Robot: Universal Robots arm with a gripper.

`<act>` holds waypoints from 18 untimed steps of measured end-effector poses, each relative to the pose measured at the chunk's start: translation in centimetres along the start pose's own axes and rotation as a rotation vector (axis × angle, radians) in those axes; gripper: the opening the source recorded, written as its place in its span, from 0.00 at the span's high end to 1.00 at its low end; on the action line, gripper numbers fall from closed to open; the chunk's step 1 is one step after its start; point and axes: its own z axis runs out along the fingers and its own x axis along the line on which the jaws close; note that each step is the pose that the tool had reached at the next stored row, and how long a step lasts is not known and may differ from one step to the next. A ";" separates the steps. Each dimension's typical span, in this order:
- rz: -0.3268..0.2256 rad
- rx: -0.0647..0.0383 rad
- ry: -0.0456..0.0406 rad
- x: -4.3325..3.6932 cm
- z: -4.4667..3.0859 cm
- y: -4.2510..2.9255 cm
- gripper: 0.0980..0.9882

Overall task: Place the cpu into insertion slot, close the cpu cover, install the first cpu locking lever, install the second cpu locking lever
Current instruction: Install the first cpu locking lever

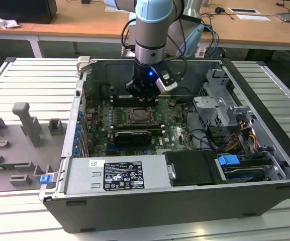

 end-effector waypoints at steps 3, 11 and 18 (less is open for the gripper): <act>0.000 -0.001 -0.0001 -0.01 -0.13 0.01 0.99; 0.000 -0.002 -0.0001 -0.05 0.05 -0.07 0.99; 0.000 -0.017 -0.0012 -0.11 0.17 -0.09 0.99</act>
